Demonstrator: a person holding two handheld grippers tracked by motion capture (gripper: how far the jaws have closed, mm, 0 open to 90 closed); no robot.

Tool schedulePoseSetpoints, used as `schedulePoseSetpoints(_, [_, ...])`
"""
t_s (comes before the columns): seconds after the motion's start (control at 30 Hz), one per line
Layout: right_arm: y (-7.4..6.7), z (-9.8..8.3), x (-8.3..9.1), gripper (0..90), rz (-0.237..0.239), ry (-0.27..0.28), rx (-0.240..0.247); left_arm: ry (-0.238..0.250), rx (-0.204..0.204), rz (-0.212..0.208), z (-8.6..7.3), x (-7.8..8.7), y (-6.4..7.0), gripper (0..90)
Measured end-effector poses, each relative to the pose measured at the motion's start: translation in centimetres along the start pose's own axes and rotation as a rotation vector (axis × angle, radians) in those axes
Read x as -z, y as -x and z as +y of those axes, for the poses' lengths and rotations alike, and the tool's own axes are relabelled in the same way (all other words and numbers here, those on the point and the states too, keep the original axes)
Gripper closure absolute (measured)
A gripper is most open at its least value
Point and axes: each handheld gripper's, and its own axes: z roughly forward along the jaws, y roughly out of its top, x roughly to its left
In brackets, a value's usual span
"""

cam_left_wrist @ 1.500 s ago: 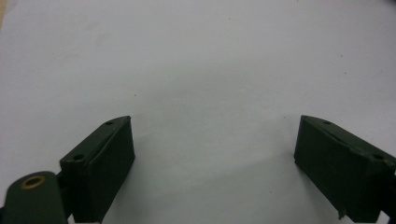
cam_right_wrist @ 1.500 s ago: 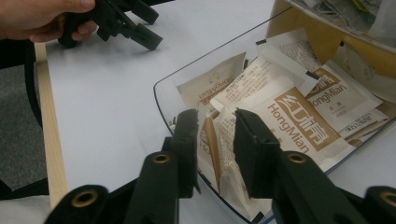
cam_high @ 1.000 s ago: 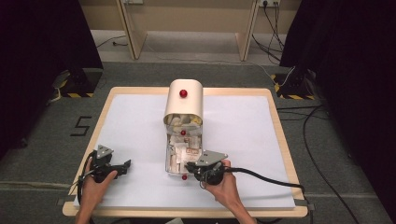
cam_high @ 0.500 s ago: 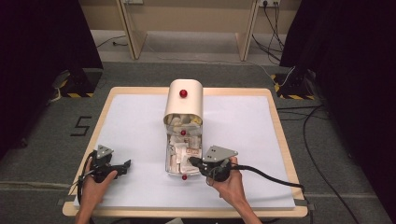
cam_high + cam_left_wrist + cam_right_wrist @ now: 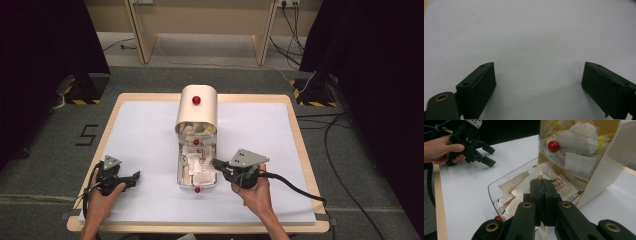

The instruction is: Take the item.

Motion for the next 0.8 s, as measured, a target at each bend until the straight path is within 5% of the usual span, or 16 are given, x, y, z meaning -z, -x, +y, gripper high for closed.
schedulePoseSetpoints(0.8, [3.1, -0.5, 2.2, 88.8, -0.088, 0.016, -0.048, 0.0, 0.0, 0.0, 0.0, 0.0, 0.0, 11.3])
